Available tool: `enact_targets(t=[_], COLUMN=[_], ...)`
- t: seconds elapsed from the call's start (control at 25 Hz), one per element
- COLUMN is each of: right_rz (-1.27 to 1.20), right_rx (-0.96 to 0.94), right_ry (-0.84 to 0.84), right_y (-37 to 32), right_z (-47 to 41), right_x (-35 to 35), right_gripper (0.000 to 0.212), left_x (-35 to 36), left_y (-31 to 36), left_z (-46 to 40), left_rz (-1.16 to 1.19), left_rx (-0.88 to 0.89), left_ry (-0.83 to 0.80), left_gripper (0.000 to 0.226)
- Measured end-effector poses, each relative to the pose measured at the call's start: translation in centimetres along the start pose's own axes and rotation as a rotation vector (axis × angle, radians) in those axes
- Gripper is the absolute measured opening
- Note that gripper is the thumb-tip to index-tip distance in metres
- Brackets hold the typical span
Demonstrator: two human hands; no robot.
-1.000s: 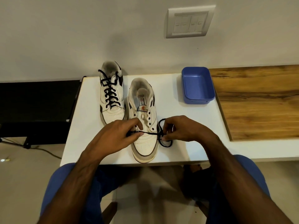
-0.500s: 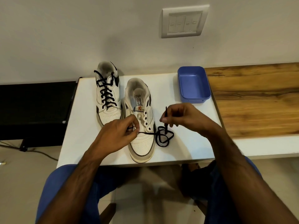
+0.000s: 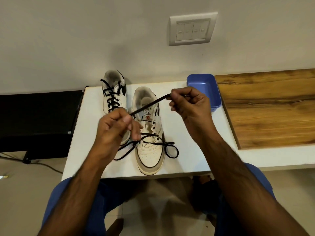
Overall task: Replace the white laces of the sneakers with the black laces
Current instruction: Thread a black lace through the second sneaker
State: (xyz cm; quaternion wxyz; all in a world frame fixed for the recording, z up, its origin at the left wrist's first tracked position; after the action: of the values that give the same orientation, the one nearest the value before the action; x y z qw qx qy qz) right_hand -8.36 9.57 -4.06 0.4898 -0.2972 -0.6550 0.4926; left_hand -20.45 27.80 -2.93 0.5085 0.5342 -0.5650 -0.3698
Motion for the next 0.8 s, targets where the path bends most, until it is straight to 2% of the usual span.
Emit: enact_targets(t=[0.08,0.16,0.24,0.32,0.4,0.48,0.56,0.68,0.76,0.8], right_rz=[-0.034,-0.021,0.051,0.135,0.199,0.258,0.322,0.426,0.529,0.54], right_rx=[0.044,0.104,0.154,0.189,0.211,0.214,0.206,0.157,0.065,0.043], right_ry=[0.206,0.338,0.402,0.361,0.228,0.038,-0.127,-0.212,-0.241,-0.261], right_y=[0.9,2.3,3.3,3.8,3.8,3.8,3.8,4.0,4.2,4.3], right_z=[-0.4,-0.3,-0.1,-0.2,-0.3,-0.1,0.1,0.6,0.9,1.0], right_x=[-2.9,-5.1,-6.0,-5.9,-5.0,-3.5,-2.0,0.1,1.0,1.2], right_gripper=[0.014,0.018,0.018,0.017,0.015,0.017,0.019,0.012,0.012,0.011], left_x=[-2.4,-5.2,-8.0,-10.2,-10.9,-9.6,-6.8,-1.3,1.4,1.9], left_y=[2.0,3.4,4.5,4.5,3.5,2.5,1.7,-0.4,-2.0,-2.7], left_z=[0.0,0.1,0.7,1.6,2.0,1.9,0.8,-0.6,-0.7,-0.7], left_rz=[0.179,0.195,-0.119,-0.716,-1.249,-1.418,-1.326,-0.963,-0.843,-0.818], left_rx=[0.06,0.112,0.158,0.134,0.004,-0.049,0.045,0.059,0.008,0.003], left_ry=[0.125,0.341,0.61,0.744,0.694,0.571,0.391,0.023,-0.116,-0.129], left_gripper=[0.032,0.034,0.028,0.025,0.026,0.03,0.035,0.038,0.045,0.045])
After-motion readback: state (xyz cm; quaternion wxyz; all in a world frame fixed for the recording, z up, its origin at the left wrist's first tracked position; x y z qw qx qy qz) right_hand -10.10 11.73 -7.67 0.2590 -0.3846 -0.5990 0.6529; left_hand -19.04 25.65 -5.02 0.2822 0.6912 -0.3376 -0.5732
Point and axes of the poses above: each hand's wrist, its own z-axis away from the middle knuckle, its own x-axis out of the palm, y = z × x, the point moved 4 cm from there along -z, towards the middle knuckle, and after that the axes turned 4 degrees about z, right-handed, at the moved point
